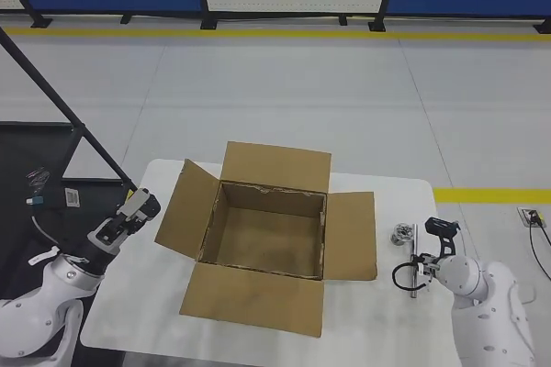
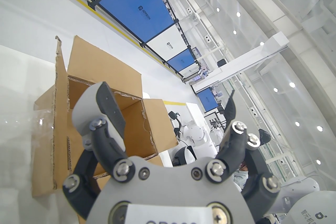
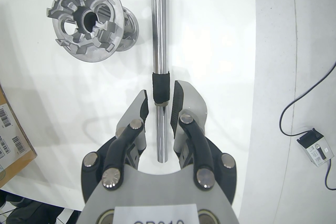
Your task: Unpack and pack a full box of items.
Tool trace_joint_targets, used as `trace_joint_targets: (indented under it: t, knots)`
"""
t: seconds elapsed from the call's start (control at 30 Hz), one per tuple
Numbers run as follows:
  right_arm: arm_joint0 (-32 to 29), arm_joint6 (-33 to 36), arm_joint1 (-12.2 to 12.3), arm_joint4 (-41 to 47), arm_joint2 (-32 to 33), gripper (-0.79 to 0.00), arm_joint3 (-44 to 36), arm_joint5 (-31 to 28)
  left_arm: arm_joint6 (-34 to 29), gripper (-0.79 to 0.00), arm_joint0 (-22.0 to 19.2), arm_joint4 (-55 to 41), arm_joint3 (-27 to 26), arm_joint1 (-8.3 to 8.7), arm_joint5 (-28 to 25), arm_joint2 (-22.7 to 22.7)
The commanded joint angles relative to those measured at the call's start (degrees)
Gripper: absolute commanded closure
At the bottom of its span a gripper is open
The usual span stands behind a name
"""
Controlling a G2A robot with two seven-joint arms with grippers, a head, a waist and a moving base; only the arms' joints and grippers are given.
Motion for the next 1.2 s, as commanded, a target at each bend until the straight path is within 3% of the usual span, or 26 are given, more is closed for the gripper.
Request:
trace_joint_targets:
  t: [0.0,0.23,0.5,0.57,0.63,0.87,1.17]
  knots:
    - [-0.06,-0.12,0.14,0.34,-0.07,-0.228,0.09,0.02,0.1,-0.785,0.02,-0.01,-0.02,0.01,-0.09,0.01]
    - [-0.7,-1.09,0.56,1.21,-0.34,-0.234,-1.31,1.36,0.22,-0.785,0.21,-0.01,-0.1,0.05,-0.22,0.03]
    - [-7.08,-6.87,0.49,10.1,1.13,-0.357,-17.64,2.13,0.15,-0.785,0.61,0.07,-0.33,0.09,-0.44,0.11]
    - [-8.21,-7.69,0.49,12.65,0.94,-0.628,-20.93,1.14,0.27,-0.785,0.67,-0.07,-0.34,0.09,-0.55,0.12]
    - [-8.53,-8.32,0.47,16.06,0.19,-0.776,-23.28,-0.62,0.36,-0.785,0.83,-0.1,-0.31,0.09,-0.67,0.08]
    - [-4.3,-5.06,0.94,24.03,-3.93,-0.785,-23.02,-8.27,0.83,-0.785,1.64,-0.54,-0.46,0.12,-1.07,-0.72]
    - [2.95,2.7,1.45,28.79,-10.31,-0.785,-18.04,-9.17,1.09,-0.785,2.57,-0.77,-0.58,0.14,-1.42,-1.24]
